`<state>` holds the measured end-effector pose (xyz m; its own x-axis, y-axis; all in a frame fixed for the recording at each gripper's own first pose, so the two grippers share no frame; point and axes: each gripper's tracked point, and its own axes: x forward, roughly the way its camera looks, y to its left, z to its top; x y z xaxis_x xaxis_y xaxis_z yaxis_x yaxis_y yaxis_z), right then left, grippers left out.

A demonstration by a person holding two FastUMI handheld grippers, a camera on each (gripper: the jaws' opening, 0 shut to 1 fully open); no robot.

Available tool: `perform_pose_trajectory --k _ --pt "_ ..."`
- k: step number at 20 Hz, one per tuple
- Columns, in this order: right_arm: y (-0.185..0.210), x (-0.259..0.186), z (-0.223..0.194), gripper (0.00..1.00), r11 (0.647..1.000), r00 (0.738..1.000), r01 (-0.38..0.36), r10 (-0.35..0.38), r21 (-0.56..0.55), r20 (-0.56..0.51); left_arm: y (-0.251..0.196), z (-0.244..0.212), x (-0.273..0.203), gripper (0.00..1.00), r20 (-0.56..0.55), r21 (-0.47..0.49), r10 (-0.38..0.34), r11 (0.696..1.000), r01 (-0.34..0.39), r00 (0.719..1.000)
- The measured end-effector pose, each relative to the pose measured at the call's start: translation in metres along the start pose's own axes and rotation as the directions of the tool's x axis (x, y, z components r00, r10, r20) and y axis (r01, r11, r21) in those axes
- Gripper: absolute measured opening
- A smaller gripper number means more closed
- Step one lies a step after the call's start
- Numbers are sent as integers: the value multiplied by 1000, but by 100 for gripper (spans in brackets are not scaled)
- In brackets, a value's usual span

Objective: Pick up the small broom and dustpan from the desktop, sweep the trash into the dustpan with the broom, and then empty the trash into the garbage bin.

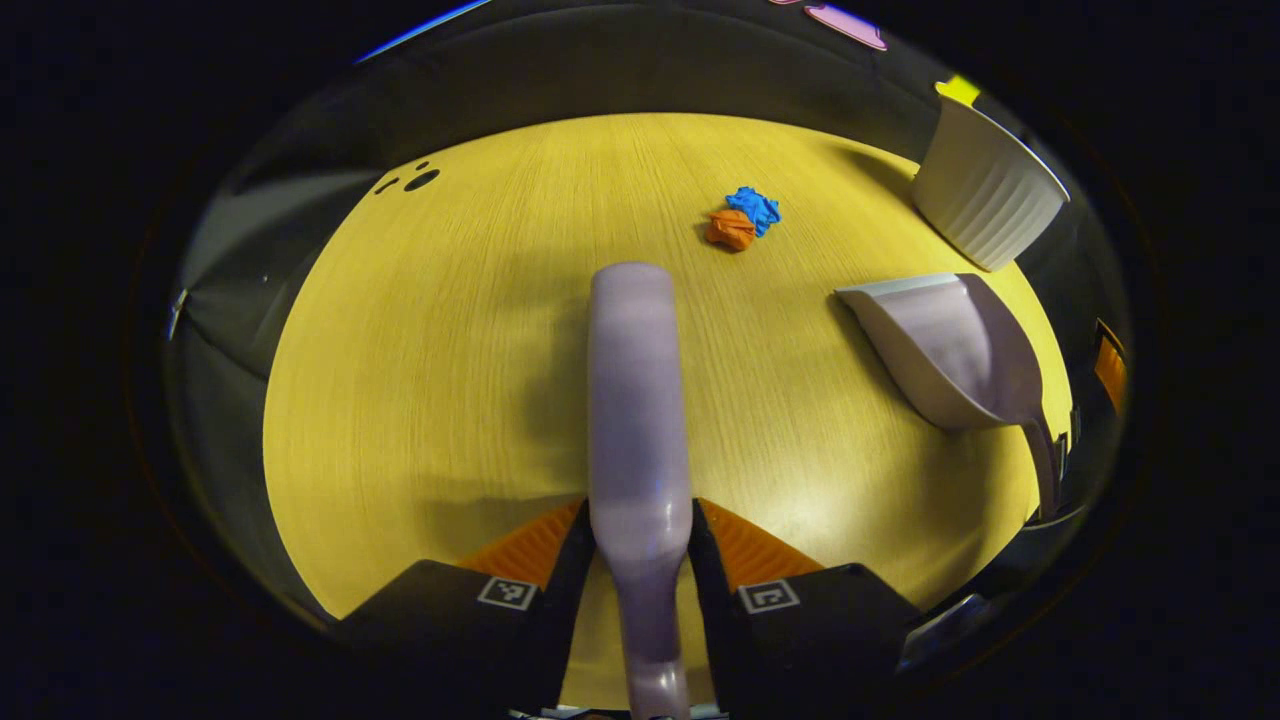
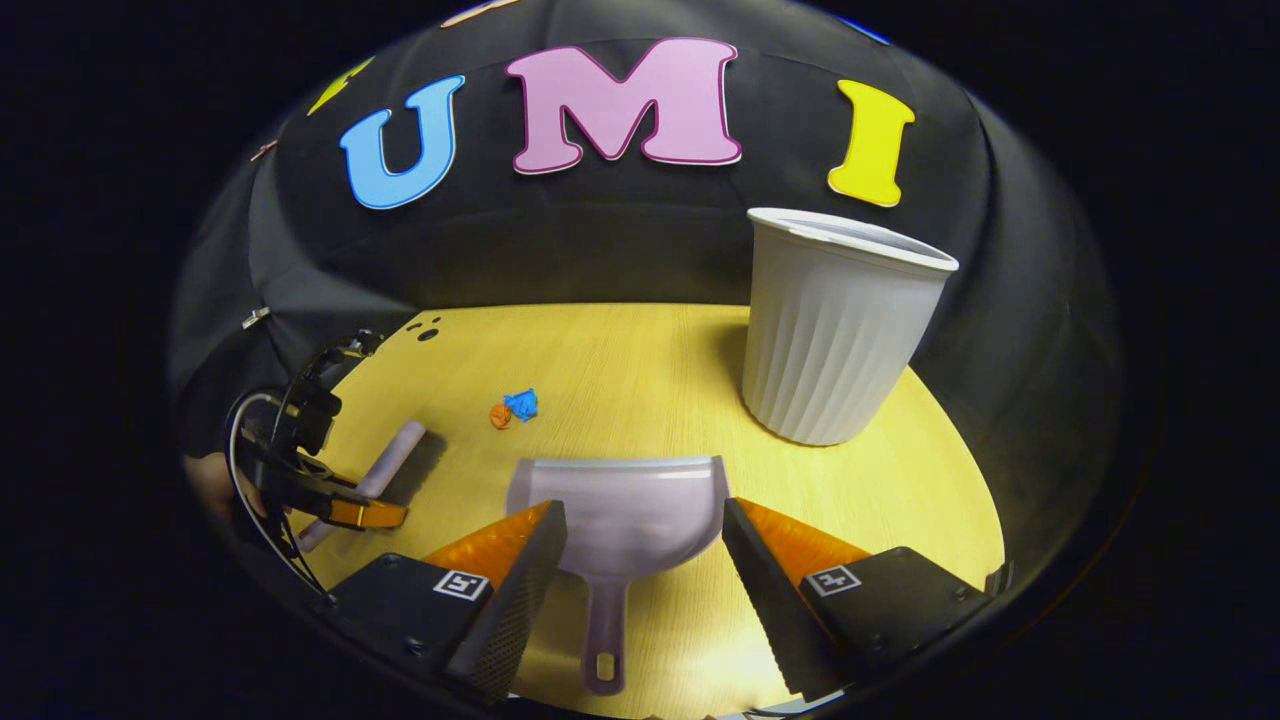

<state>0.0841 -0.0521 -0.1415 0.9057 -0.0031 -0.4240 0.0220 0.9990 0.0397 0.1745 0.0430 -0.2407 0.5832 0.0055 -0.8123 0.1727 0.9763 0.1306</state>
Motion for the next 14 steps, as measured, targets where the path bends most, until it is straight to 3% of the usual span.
perform_pose_trajectory --k 5,9,14 --pt "6 -1 -8 98 1000 1000 -11 10 -5 -25 -4 -3 0 35 62 -18 11 1000 -10 998" --pt "9 -4 -15 98 1000 998 -24 25 10 -54 -4 -7 -4 26 118 -24 3 1000 0 993" --pt "12 -7 -27 98 999 995 -30 31 17 -93 -1 -8 -28 24 189 -70 12 998 1 982"
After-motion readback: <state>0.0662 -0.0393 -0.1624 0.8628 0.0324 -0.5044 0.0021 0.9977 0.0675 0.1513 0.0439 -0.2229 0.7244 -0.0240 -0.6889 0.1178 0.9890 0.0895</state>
